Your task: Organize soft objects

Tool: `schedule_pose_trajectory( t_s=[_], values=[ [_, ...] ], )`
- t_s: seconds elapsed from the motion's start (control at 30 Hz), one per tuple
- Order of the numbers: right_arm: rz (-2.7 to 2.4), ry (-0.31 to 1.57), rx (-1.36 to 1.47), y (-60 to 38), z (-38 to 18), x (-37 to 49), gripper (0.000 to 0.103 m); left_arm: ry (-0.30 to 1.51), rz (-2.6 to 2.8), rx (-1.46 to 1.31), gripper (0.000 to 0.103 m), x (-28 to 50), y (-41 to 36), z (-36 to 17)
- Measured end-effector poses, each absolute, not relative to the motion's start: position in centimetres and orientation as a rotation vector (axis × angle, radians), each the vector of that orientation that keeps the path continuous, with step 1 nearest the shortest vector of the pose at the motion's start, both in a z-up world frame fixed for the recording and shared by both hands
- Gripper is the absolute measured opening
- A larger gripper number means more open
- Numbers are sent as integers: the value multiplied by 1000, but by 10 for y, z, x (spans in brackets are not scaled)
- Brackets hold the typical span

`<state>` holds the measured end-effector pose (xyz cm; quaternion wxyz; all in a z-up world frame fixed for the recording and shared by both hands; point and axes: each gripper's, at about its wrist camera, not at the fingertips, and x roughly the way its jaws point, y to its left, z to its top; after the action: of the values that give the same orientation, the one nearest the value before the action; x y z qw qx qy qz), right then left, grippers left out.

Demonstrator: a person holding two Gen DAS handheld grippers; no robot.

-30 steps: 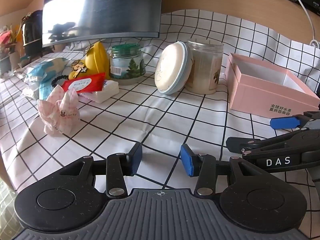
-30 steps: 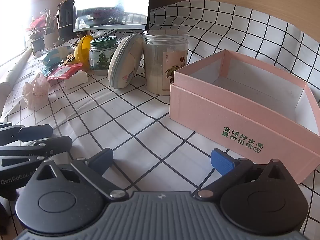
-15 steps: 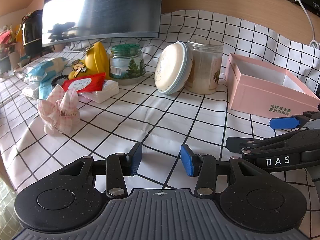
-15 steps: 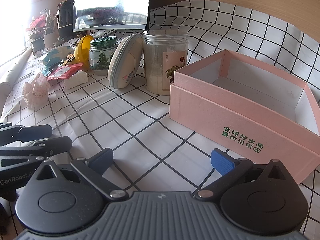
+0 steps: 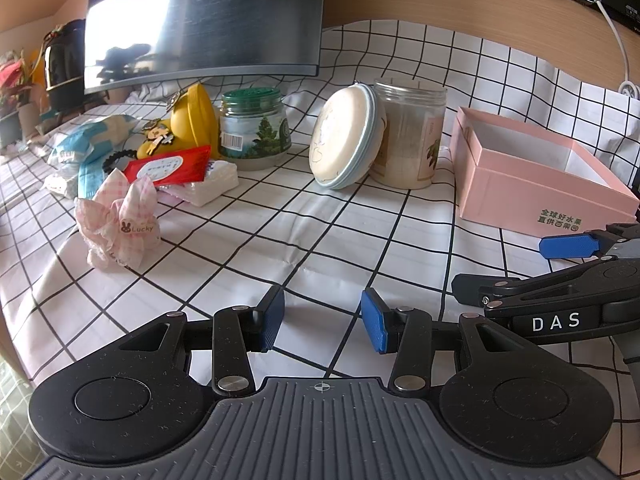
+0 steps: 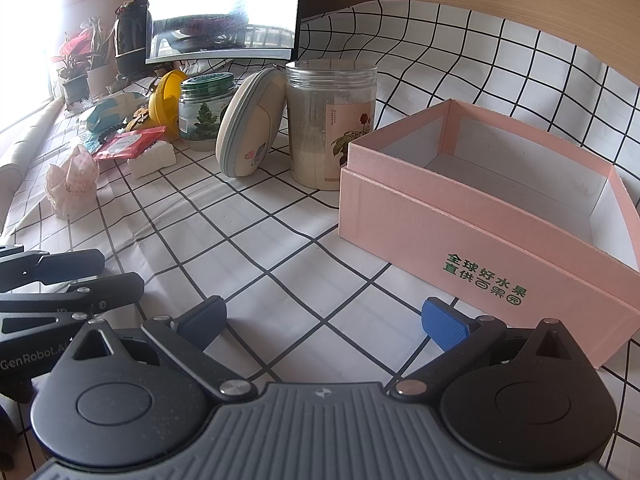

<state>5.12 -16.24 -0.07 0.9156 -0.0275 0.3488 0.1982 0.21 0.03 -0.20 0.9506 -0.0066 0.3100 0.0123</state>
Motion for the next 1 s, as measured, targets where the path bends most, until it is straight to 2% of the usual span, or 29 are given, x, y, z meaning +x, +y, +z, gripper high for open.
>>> schedule_pose_trajectory(
  t_s=[1.0],
  values=[
    [408,718,-57,-162,-1,51,103,629,25,-13,48,0,0,1]
  ],
)
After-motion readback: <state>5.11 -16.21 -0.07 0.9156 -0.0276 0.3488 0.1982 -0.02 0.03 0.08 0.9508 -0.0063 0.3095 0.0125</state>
